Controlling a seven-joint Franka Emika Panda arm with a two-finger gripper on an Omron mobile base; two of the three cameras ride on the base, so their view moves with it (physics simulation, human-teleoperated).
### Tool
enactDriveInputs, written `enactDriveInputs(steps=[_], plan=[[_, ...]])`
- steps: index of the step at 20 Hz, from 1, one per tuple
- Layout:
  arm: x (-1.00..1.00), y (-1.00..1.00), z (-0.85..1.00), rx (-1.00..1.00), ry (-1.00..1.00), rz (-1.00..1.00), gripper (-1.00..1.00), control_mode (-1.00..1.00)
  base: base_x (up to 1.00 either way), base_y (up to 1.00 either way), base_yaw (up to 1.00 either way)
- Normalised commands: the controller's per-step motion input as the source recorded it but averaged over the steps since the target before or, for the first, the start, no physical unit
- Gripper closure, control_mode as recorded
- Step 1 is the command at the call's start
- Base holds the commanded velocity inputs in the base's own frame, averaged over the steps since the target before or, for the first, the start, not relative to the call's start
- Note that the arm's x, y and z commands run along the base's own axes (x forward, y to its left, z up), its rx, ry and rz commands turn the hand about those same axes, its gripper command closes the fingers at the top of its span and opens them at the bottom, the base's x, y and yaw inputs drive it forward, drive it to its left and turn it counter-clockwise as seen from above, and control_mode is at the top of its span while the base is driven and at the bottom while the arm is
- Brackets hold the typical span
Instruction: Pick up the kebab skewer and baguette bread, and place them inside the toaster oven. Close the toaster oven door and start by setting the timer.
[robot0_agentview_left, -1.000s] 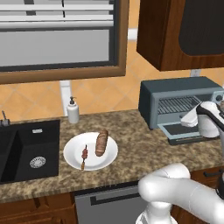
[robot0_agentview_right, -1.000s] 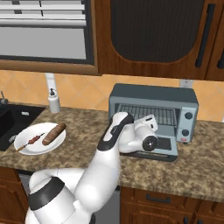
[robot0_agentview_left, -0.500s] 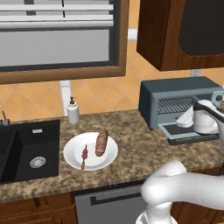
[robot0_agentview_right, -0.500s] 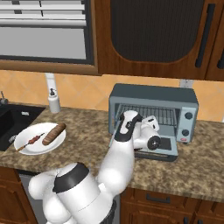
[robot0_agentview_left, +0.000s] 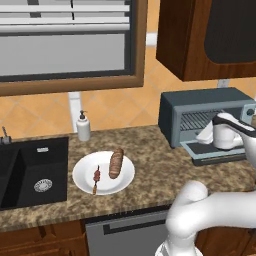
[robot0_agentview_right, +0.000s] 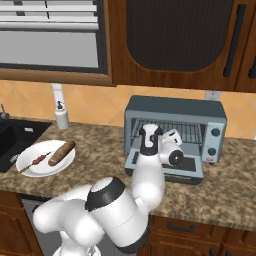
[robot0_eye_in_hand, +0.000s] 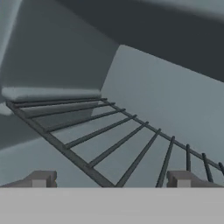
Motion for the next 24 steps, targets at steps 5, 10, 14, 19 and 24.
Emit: enactDriveInputs(steps=[5,10,14,19,24], plan=[[0.34,0.00,-0.31,-0.12,0.00,0.00,-1.00,-1.00,0.00,0.00,0.00],[0.19,0.00,-0.35,-0.12,0.00,0.00,-1.00,-1.00,0.00,0.00,0.00],[0.03,-0.01,-0.41,-0.06,0.00,0.00,-1.00,-1.00,0.00,0.00,0.00],[0.24,-0.18,-0.28,0.02,0.01,0.00,-1.00,-1.00,0.00,0.00,0.00],[0.29,-0.25,-0.30,0.08,0.00,0.01,1.00,-1.00,0.00,0.00,0.00]])
